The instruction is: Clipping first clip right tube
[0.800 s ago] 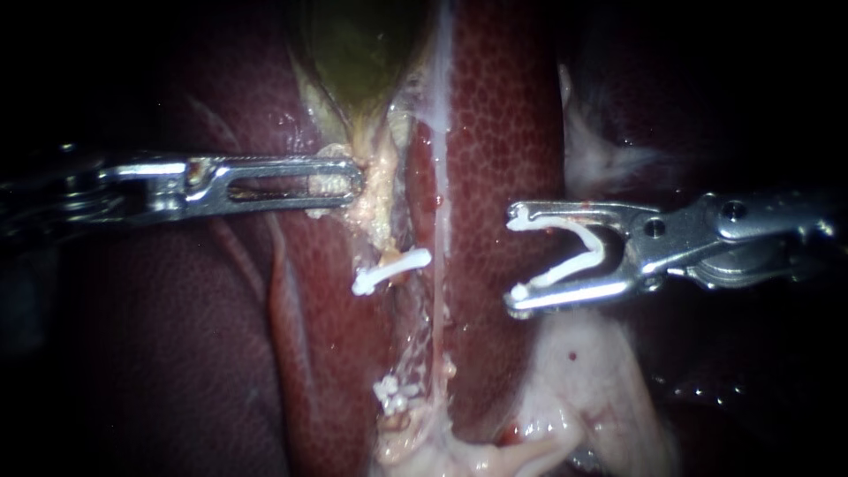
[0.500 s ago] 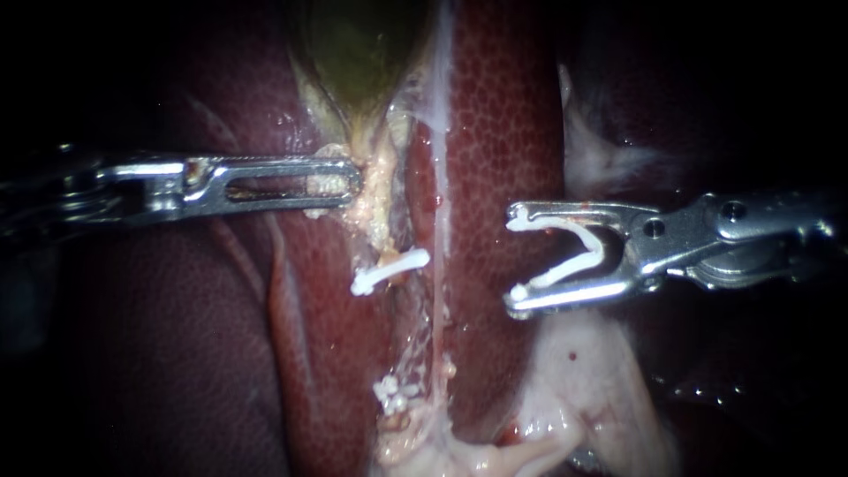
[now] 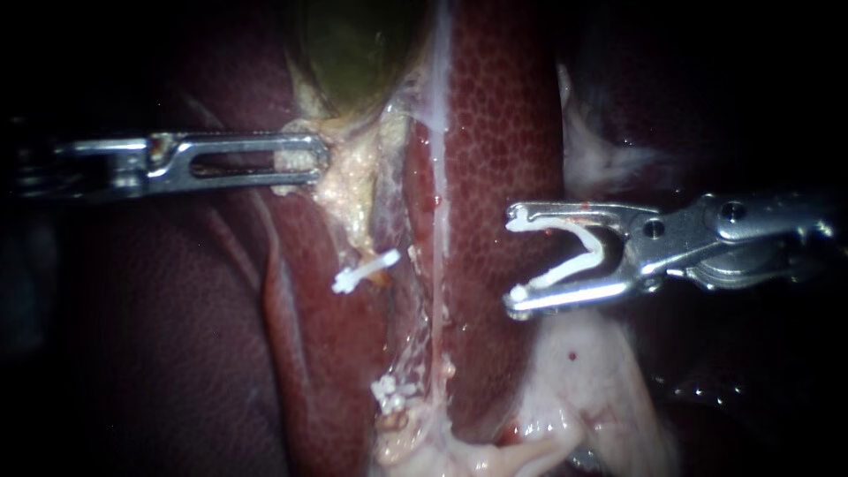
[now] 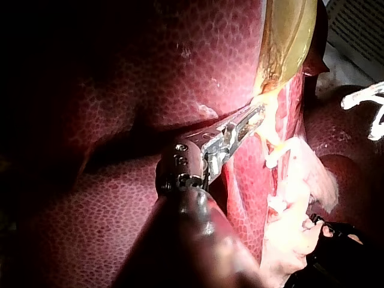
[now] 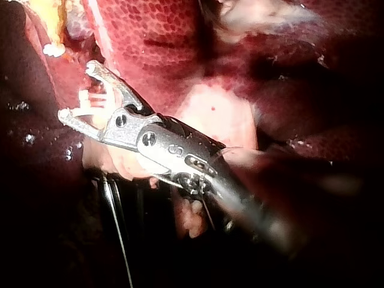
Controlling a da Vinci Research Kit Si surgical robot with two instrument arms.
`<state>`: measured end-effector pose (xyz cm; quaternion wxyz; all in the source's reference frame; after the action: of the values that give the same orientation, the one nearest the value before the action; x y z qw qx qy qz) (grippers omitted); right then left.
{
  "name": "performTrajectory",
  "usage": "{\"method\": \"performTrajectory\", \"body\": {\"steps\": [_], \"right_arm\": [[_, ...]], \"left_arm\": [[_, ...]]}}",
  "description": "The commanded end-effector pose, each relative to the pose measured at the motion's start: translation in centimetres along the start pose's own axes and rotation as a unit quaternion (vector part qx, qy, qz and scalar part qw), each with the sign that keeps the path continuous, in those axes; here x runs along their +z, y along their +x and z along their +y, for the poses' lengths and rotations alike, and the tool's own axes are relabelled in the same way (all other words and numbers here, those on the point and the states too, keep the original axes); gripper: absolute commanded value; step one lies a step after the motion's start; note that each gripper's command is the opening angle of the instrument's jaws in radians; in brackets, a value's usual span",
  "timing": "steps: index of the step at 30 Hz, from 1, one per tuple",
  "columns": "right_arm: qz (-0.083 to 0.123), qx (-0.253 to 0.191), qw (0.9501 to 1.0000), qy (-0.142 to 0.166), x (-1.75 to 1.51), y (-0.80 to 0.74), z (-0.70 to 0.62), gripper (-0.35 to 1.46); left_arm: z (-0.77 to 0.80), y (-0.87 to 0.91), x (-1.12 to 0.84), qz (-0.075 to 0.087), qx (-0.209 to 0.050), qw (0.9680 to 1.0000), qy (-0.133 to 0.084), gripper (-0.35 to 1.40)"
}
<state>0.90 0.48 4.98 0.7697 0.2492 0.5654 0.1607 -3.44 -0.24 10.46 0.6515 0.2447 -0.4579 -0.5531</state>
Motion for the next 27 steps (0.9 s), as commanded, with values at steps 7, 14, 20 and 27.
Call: {"method": "performTrajectory", "body": {"steps": [7, 14, 20, 27], "right_arm": [[0.0, 0.0, 1.0, 0.0, 0.0, 0.0, 0.0, 0.6], [0.0, 0.0, 1.0, 0.0, 0.0, 0.0, 0.0, 0.6], [0.0, 0.0, 1.0, 0.0, 0.01, -0.01, -0.01, 0.6], [0.0, -0.007, 1.0, -0.002, 0.09, -0.12, -0.01, 0.6]], "left_arm": [[0.0, -0.29, -0.34, -0.022, 0.005, 0.9997, -0.004, -0.33], [-0.02, -0.41, -0.51, -0.032, 0.008, 0.9994, -0.006, -0.33], [-0.03, -0.41, -0.51, -0.032, 0.008, 0.9994, -0.006, -0.33], [-0.02, -0.4, -0.51, -0.032, 0.008, 0.9994, -0.006, -0.33]]}}
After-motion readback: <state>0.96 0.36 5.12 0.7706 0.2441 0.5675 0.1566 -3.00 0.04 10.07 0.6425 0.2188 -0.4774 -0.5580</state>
